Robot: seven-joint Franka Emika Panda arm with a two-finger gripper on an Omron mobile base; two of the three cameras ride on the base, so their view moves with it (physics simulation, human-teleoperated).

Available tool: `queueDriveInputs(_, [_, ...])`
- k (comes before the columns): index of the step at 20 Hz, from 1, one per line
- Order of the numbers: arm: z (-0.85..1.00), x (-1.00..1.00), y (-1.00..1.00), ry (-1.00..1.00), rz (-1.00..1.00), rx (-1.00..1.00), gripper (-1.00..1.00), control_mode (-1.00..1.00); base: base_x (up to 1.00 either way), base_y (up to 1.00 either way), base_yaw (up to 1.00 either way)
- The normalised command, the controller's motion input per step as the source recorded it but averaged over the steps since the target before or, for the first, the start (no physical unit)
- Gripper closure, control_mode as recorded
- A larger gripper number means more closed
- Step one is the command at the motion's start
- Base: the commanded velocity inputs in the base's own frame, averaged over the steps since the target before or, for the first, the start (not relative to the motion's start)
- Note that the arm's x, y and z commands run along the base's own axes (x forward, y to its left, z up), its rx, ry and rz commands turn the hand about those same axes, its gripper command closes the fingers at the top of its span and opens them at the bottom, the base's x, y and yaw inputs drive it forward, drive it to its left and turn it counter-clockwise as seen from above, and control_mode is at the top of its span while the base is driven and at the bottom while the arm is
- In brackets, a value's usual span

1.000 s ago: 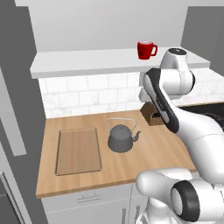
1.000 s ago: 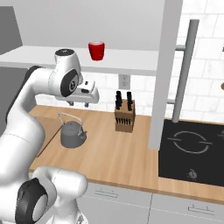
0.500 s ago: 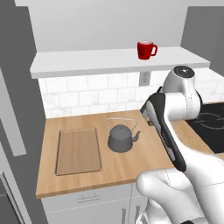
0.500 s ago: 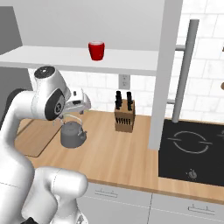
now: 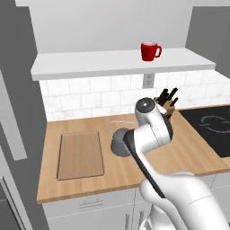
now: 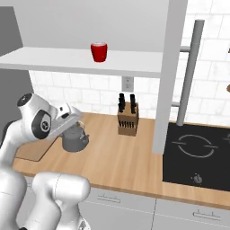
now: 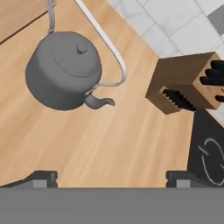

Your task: Pick the kettle from the counter and place it on the tray. Then pick the mug from the cabinet and place it on the tray. Then close the cabinet doors.

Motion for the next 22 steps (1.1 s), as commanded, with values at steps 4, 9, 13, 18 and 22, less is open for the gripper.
queueDriveInputs(4, [-0.06, 0.41, 0.12, 0.08, 0.07, -0.11, -1.00, -1.00, 0.00, 0.00, 0.00])
queueDriveInputs(9, [-0.02, 0.51, 0.08, 0.11, 0.10, -0.01, -1.00, -1.00, 0.00, 0.00, 0.00])
queueDriveInputs(13, [-0.02, 0.50, 0.10, 0.25, 0.07, -0.01, -1.00, -1.00, 0.00, 0.00, 0.00])
queueDriveInputs(18, [-0.07, 0.47, 0.23, 0.28, 0.05, -0.14, -1.00, -1.00, 0.00, 0.00, 0.00])
queueDriveInputs(22, [-0.07, 0.47, 0.16, 0.13, 0.03, -0.11, -1.00, -1.00, 0.00, 0.00, 0.00])
